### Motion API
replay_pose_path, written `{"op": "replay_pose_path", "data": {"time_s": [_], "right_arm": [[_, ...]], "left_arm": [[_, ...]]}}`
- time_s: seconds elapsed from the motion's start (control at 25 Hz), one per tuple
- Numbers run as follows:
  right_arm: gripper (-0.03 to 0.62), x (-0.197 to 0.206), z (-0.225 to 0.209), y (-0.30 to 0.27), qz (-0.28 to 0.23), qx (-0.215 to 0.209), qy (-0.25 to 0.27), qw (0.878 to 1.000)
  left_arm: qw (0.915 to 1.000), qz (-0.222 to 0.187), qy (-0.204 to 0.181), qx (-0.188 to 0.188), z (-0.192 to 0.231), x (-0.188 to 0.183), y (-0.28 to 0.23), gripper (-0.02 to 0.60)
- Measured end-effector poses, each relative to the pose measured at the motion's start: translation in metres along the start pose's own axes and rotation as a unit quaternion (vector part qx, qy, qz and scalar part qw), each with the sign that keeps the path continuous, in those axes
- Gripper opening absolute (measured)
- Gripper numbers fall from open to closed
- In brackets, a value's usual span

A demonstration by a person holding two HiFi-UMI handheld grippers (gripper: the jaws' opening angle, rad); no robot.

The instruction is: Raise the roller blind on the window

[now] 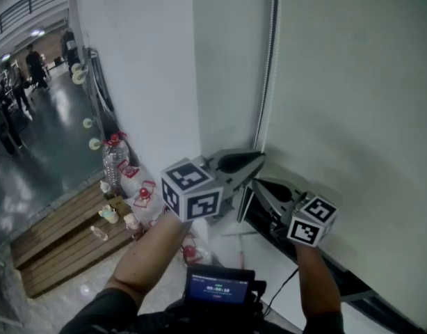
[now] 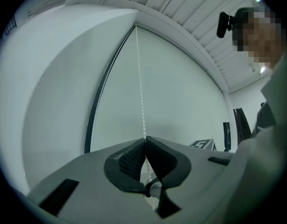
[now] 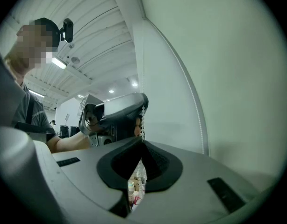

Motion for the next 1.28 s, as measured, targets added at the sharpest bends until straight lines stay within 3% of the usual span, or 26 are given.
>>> {"op": "replay_pose_path", "data": {"time_s": [0.28,0.6,1.28], "right_arm": [[0.0,0.014,-0.006,-0.001,0.003,-0.001,-0.017,1.0],[0.0,0.019,-0.001,-0.006,0.021,0.0,0.005,1.0],[0.002,0.08,-0.008,-0.001,0.062,0.018,-0.043,0.997]], "left_arm": [[0.9999,0.006,0.005,-0.007,0.005,0.015,0.0,0.015],[0.9999,0.007,-0.005,-0.009,0.003,0.019,0.004,0.015],[0.9976,0.066,0.005,-0.018,0.003,0.087,0.007,0.009]]}}
Point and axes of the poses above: the fingertips, and each gripper's own axes: y backward along the fingers, z to its left, x out of its underside, the point moved 5 cm from there along y, backward along the fingers, and after that the axes turned 5 degrees about -x, right-handed, at the moved point
